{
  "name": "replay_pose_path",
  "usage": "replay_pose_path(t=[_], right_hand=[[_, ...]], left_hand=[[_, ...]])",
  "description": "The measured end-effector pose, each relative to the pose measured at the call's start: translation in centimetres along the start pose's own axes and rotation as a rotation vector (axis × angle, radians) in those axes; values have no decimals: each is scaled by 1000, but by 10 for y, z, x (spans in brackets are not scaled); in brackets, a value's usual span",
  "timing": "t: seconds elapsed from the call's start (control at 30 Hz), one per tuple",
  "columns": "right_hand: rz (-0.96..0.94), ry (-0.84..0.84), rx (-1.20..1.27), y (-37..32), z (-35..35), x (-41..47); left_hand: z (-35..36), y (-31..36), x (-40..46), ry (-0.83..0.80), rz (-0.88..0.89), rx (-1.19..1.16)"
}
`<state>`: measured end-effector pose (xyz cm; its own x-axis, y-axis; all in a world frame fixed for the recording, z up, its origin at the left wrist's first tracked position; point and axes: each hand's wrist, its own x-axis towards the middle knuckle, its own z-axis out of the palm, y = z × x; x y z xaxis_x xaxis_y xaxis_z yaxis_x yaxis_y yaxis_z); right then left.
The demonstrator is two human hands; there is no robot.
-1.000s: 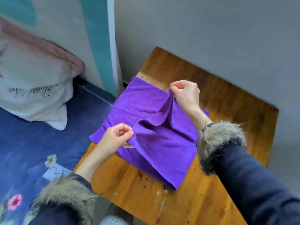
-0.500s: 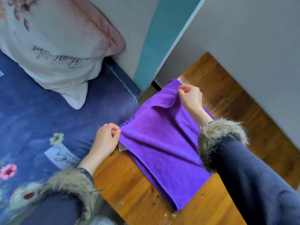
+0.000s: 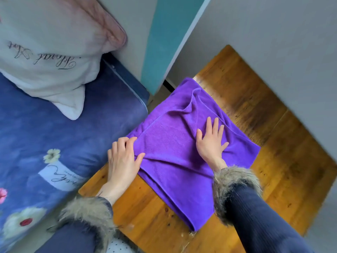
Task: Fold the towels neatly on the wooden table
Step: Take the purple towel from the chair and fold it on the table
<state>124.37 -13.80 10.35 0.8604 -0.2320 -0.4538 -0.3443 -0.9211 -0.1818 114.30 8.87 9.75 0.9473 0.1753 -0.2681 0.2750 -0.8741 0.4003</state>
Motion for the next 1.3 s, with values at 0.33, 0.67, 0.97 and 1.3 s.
replay_pose_path(t=[0.33,0.67,0.97,1.3], right_hand=[[246,-23,48,96,-5,-62],[530,-109,85,194,0,-151],[605,86,203,245,-17,-167],[300,195,429,287,-33,-83]], left_hand=[[15,48,0,-110,218,61],[46,131,-9,-256,611,189],[67,168,-6,-265,499,75],[50,170,12,-304,281,5]])
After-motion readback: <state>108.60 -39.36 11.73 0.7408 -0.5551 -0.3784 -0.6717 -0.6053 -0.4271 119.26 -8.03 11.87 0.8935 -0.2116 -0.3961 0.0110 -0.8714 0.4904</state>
